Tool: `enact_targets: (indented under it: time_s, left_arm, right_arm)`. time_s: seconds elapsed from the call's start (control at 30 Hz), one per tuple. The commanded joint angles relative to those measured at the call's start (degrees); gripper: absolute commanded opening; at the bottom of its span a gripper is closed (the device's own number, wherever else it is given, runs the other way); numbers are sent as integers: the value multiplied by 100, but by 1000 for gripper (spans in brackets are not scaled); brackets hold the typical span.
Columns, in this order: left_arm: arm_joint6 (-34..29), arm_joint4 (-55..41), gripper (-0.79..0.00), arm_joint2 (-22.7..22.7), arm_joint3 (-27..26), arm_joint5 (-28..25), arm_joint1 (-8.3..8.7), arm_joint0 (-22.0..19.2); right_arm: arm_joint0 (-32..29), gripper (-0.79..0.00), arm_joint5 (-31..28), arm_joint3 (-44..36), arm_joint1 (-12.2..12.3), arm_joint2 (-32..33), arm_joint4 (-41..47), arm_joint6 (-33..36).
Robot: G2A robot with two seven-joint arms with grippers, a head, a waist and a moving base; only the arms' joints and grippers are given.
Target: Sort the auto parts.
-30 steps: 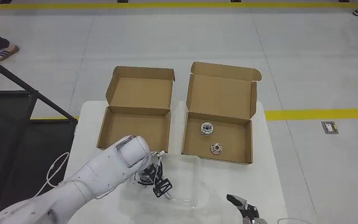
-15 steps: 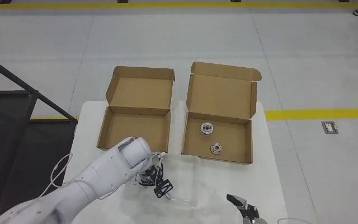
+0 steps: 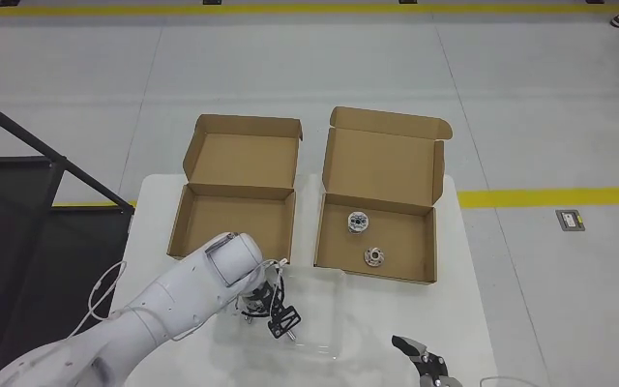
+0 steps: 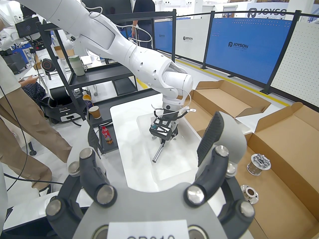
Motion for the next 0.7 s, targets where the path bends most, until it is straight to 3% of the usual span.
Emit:
enact_targets:
  time_s: [0.0, 0.2, 0.47, 0.67]
  left_arm:
    - [0, -66, -785, 0, -159, 0, 79, -110]
    - [-2, -418, -785, 0, -814, 0, 472, -460]
    - [-673, -1496, -785, -283, -2037, 0, 1246, -604]
    - [-673, -1496, -785, -283, -2037, 0, 1246, -604]
  right_arm:
    - [0, 0, 0, 0, 0, 0, 0, 0]
    - [0, 0, 0, 0, 0, 0, 0, 0]
    - [0, 0, 0, 0, 0, 0, 0, 0]
    - [0, 0, 0, 0, 0, 0, 0, 0]
